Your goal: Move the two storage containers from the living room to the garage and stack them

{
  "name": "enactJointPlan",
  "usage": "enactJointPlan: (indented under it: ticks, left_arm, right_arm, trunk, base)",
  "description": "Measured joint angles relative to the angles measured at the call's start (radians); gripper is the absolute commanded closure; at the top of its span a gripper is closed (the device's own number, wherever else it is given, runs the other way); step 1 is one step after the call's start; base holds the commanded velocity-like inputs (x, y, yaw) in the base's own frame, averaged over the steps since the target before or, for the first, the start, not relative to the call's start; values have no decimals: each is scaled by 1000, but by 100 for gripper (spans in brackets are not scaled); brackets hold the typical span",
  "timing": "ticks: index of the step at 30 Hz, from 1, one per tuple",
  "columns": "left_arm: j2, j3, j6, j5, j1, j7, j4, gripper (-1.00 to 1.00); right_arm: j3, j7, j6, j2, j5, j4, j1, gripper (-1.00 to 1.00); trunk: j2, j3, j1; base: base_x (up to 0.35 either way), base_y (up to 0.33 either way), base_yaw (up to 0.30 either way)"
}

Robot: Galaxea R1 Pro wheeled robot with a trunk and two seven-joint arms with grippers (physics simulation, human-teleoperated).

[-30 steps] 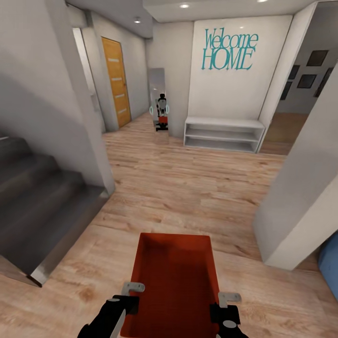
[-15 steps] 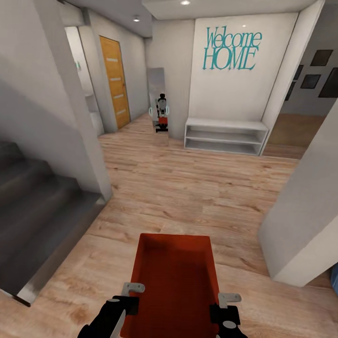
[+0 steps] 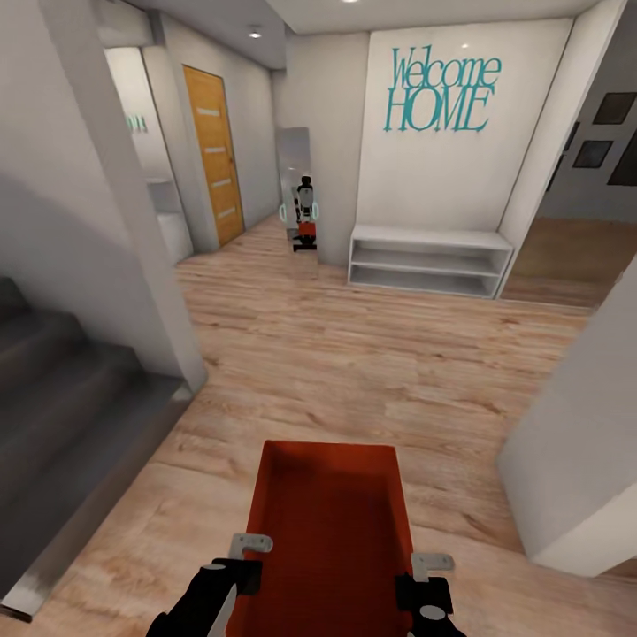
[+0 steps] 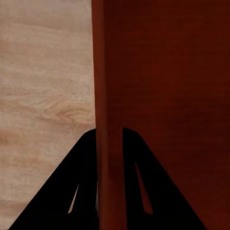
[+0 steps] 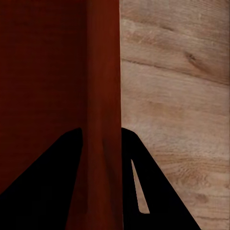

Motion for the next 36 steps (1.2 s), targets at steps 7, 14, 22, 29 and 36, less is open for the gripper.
enactJointPlan:
  ticks: [7,14,22,29,36]
  left_arm:
    - [0,-1,0,0,0,0,-3,100]
    - [0,-1,0,0,0,0,-4,100]
    - [0,-1,0,0,0,0,-6,100]
    - [0,-1,0,0,0,0,-7,100]
    - [-1,0,1,-3,0,-3,-14,100]
  right_arm:
    - [1,0,-1,-1,-1,-3,0,100]
    - [1,0,-1,-1,-1,-4,0,100]
    - [1,0,-1,-3,-2,-7,0,100]
    - [1,0,0,-3,-1,-8,0,100]
    - [0,-1,0,-4,-2,-15,0,100]
  trunk:
    - [0,0,0]
    - [0,0,0]
    - [0,0,0]
    - [0,0,0]
    - [0,0,1]
  base:
    - [316,0,0]
    - [316,0,0]
    - [316,0,0]
    - [281,0,0]
    - [42,0,0]
